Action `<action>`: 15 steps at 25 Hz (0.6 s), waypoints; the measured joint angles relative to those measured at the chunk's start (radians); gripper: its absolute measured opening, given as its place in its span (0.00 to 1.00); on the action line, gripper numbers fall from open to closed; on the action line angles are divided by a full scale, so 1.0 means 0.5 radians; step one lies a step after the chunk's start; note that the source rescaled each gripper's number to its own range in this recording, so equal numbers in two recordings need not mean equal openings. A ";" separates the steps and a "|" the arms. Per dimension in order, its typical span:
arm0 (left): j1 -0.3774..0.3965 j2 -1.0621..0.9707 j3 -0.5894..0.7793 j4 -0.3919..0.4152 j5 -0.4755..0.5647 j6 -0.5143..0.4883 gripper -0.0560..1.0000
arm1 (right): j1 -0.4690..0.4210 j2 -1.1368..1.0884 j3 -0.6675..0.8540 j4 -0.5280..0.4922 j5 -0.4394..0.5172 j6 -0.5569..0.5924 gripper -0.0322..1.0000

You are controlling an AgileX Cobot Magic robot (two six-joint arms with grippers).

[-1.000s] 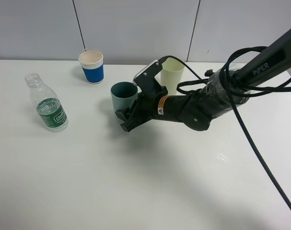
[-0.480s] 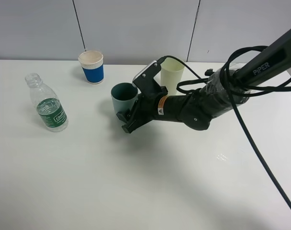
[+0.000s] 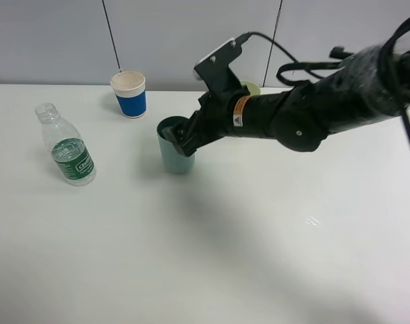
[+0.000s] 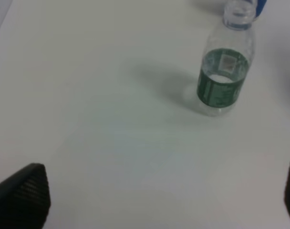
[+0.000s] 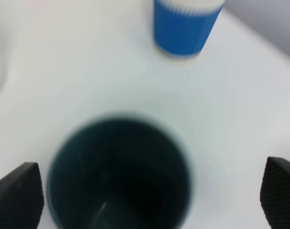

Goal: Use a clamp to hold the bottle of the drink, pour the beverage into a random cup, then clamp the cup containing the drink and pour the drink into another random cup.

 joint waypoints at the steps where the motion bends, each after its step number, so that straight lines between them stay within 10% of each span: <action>1: 0.000 0.000 0.000 0.000 0.000 0.000 1.00 | 0.000 -0.077 0.000 0.000 0.043 0.000 0.71; 8: 0.000 0.000 0.000 0.000 0.000 0.000 1.00 | -0.091 -0.510 -0.002 0.001 0.348 0.000 0.72; 15: 0.000 0.000 0.000 0.000 0.000 0.000 1.00 | -0.542 -0.749 -0.002 -0.038 0.657 -0.023 0.72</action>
